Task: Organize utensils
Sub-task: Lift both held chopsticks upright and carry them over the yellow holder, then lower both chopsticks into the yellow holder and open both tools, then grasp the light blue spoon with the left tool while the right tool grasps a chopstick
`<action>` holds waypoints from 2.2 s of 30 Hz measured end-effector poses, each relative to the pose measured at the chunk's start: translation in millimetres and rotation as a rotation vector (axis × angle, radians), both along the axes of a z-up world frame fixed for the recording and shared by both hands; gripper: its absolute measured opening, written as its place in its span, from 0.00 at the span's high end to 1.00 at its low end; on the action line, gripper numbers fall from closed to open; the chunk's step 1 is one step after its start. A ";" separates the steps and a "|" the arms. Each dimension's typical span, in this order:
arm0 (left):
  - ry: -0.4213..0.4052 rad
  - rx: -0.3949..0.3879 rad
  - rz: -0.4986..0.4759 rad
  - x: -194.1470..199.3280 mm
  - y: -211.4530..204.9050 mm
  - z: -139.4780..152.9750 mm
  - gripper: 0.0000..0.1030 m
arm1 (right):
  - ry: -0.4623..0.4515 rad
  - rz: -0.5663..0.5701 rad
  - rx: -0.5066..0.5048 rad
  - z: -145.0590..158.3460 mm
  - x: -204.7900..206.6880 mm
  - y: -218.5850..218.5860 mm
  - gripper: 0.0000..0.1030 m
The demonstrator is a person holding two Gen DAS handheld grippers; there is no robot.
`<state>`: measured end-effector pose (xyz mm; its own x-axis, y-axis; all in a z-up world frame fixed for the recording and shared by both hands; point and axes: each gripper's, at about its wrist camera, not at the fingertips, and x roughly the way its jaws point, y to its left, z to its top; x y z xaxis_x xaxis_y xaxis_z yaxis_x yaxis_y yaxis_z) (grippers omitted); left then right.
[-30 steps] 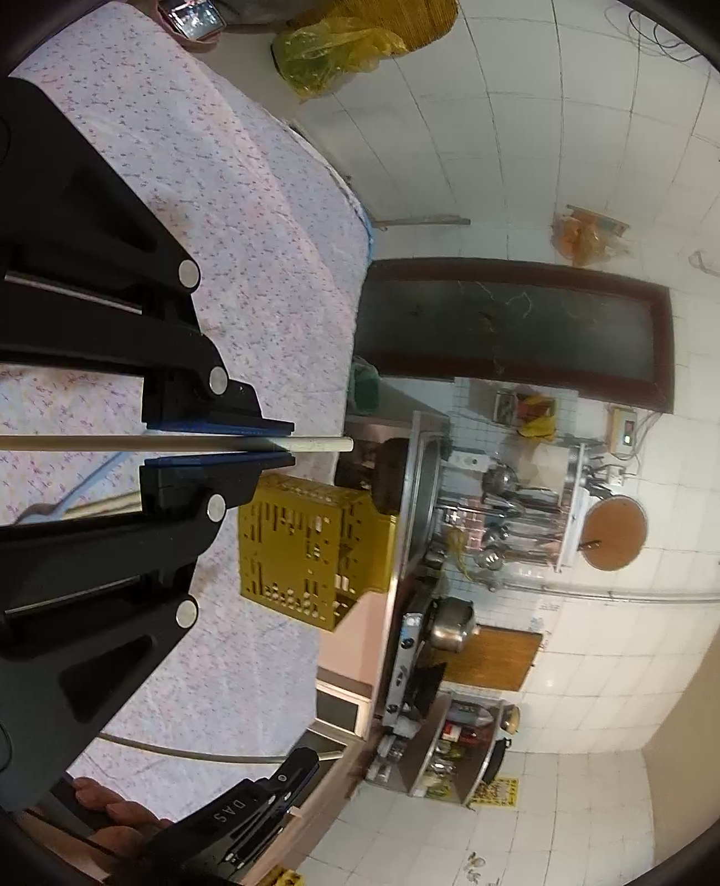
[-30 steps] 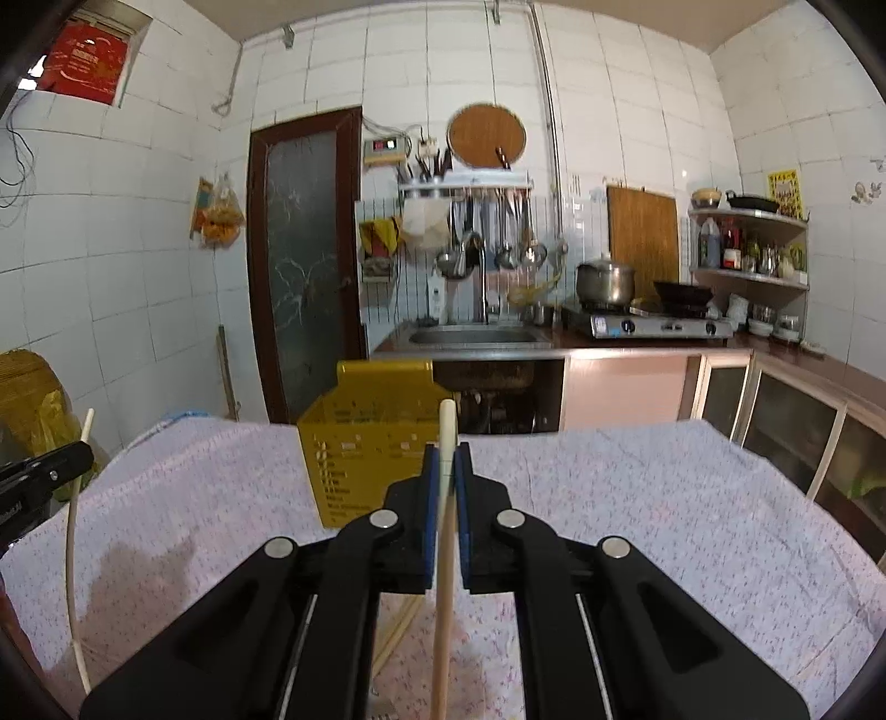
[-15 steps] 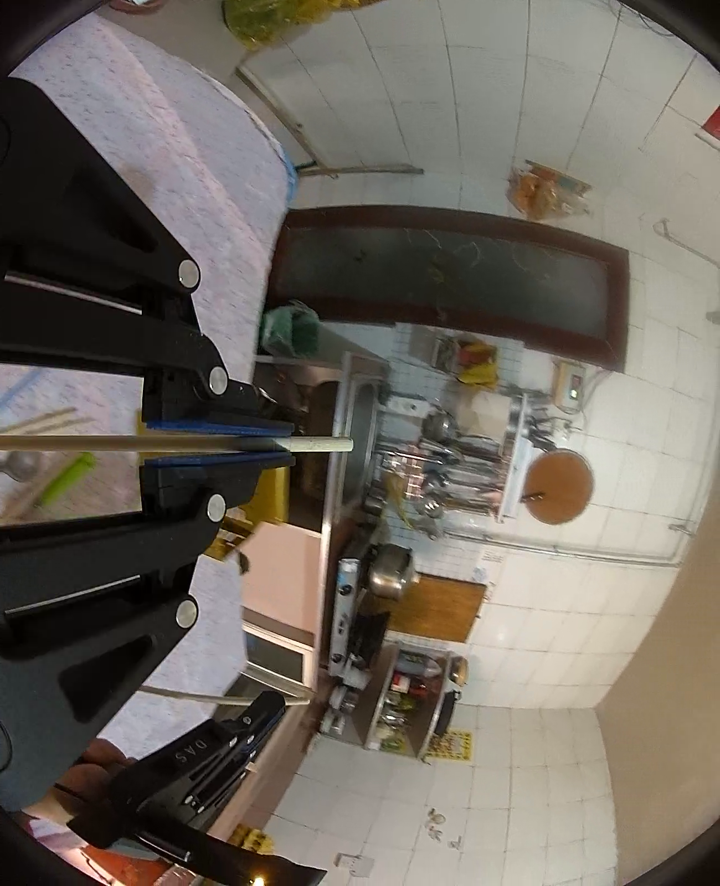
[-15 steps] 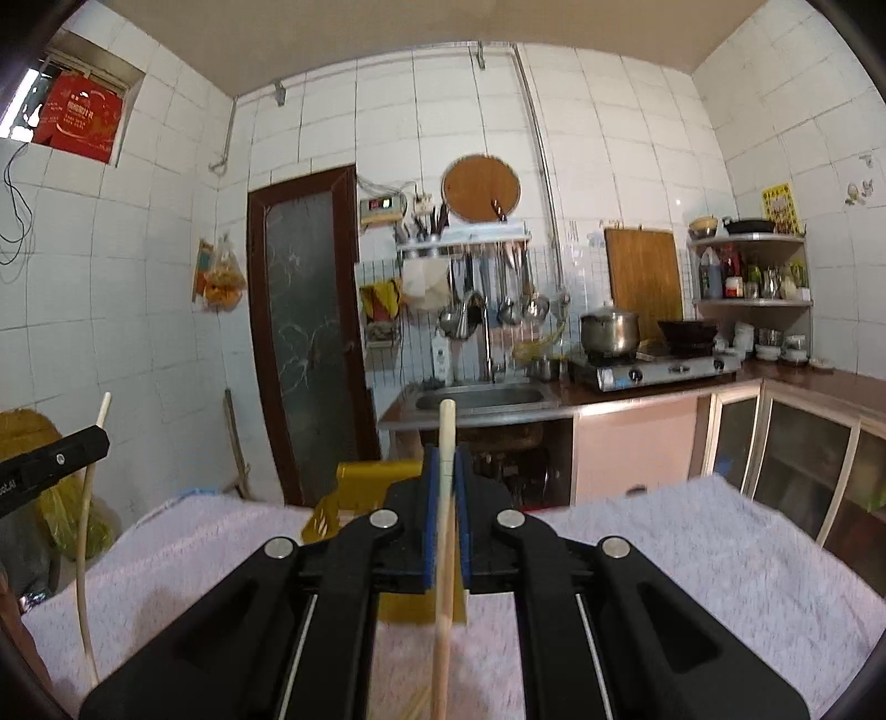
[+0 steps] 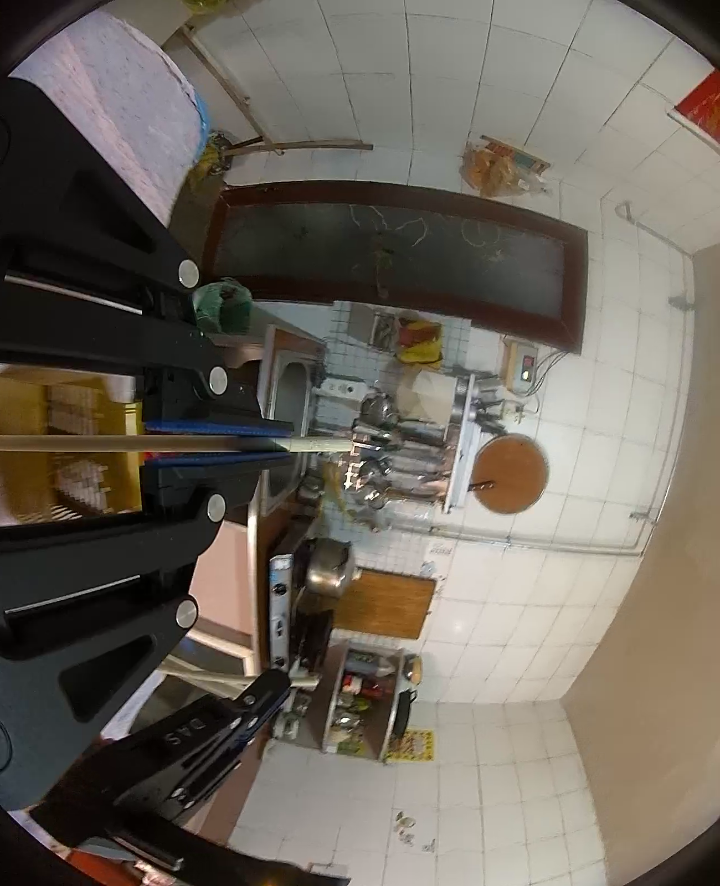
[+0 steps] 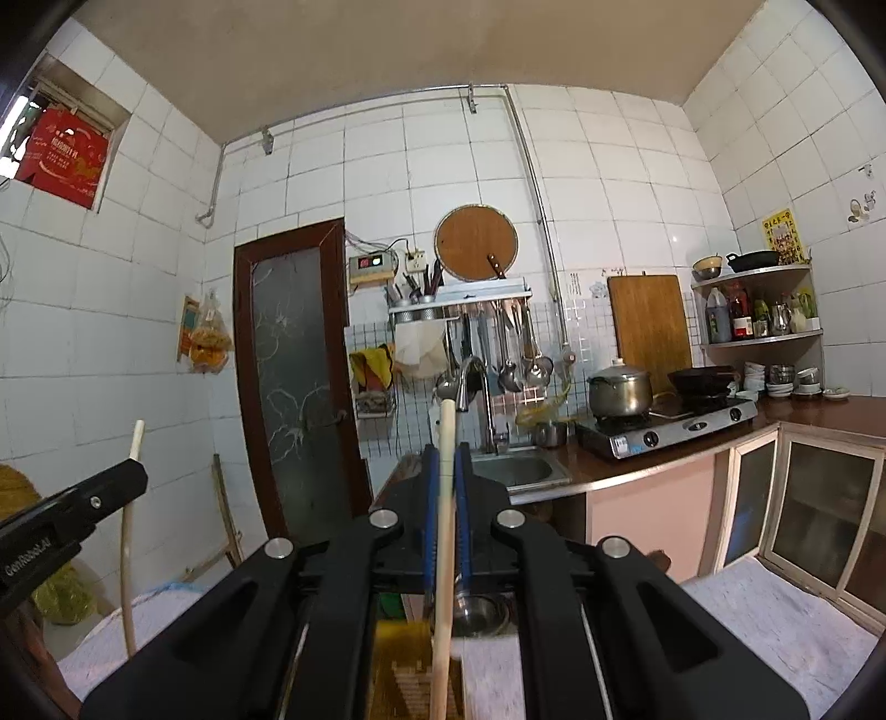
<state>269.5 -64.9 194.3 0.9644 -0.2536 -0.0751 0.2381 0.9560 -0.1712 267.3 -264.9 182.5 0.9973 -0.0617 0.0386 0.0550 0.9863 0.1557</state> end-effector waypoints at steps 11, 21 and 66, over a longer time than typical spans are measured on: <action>-0.016 -0.008 0.072 83.5 -21.8 -34.4 0.96 | -0.044 0.003 0.018 -20.5 64.4 -2.0 0.94; -0.060 0.024 0.093 112.2 -37.3 -45.1 0.96 | -0.027 0.021 -0.025 -42.3 85.7 2.8 0.94; 0.476 0.197 0.161 -67.9 96.0 -159.5 0.05 | 0.577 -0.019 -0.004 -159.4 -71.4 5.3 0.33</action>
<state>201.6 31.1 34.8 0.8375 -0.0420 -0.5447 0.0252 0.9990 -0.0382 195.9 -259.6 23.1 0.8560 -0.0806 -0.5107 0.1475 0.9848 0.0918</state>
